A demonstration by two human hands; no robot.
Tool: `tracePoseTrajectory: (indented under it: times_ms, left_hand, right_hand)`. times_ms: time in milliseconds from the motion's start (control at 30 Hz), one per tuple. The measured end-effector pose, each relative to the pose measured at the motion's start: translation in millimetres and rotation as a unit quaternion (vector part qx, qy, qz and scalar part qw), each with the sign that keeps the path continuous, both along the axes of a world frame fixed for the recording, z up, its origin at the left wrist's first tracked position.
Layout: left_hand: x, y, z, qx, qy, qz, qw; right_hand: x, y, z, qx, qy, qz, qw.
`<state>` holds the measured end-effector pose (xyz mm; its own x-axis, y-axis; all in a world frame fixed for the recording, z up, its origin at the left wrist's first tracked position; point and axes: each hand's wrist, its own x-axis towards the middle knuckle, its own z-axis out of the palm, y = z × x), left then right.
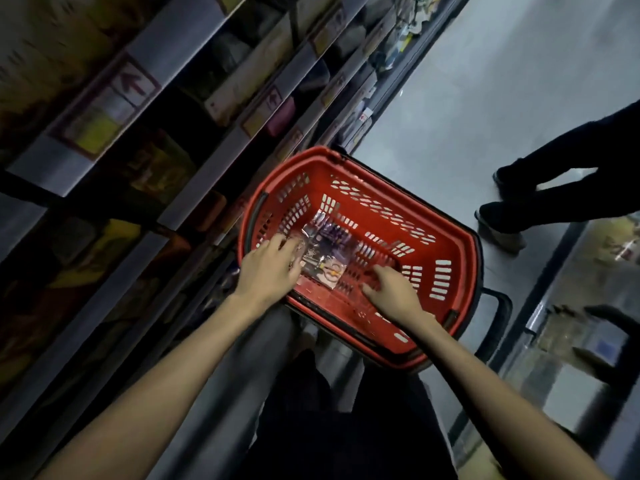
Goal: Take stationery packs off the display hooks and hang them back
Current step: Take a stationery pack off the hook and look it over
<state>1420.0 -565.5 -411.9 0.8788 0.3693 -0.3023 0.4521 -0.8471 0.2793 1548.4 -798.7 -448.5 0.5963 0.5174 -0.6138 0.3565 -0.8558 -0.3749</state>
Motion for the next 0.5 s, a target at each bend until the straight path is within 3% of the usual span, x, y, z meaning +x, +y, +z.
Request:
tracePoseTrajectory:
  times_ms: [133,300,500]
  left_hand:
    - [3.9,-3.3,-32.5,-0.018,0.036,0.049,0.998]
    - [-0.5,-11.2,-63.5,0.065,0.055,0.037,0.996]
    - [0.9,-10.8,-69.7,0.101,0.061,0.028,0.993]
  right_hand:
    - [21.8,24.7,-58.8,-0.002,0.017,0.009,1.0]
    - [42.3,58.6,-128.4,-0.018,0.02,0.013,1.0]
    - [45.8,95.6,-189.7,-0.07,-0.012,0.041,0.997]
